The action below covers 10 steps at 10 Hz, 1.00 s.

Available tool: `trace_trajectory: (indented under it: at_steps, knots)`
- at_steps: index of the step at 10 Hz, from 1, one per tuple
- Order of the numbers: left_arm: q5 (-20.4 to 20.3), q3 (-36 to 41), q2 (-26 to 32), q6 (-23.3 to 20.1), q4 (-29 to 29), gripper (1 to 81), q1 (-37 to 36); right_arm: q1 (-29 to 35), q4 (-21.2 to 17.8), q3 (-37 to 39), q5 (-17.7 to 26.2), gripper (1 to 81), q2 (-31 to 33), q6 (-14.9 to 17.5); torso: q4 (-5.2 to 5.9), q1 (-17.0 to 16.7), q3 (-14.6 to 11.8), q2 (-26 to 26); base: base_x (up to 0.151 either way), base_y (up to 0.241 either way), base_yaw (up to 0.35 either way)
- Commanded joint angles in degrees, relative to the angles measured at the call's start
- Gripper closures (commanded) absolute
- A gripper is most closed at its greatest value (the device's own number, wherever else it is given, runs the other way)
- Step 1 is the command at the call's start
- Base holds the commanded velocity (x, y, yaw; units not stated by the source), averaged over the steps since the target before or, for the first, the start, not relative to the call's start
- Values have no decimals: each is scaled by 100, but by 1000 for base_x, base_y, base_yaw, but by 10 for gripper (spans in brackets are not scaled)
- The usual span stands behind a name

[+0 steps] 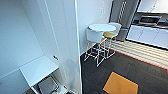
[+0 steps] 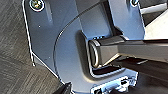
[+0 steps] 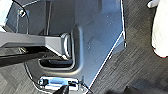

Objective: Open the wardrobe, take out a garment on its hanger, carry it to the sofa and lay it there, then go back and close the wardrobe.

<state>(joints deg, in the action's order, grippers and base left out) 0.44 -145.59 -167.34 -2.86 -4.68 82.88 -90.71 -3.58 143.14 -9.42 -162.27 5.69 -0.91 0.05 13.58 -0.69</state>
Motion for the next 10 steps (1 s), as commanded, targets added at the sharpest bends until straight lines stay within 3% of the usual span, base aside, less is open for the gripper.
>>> trace_trajectory:
  at_steps: [1,10]
  knots:
    - [378,13,16,-4,20,10,-119,66,51,-15,336,10,69,11,0,0,0,0,0,0,231]
    - [387,13,-2,-4,20,10,-119,83,59,-7,327,10,43,11,0,0,0,0,0,0,231]
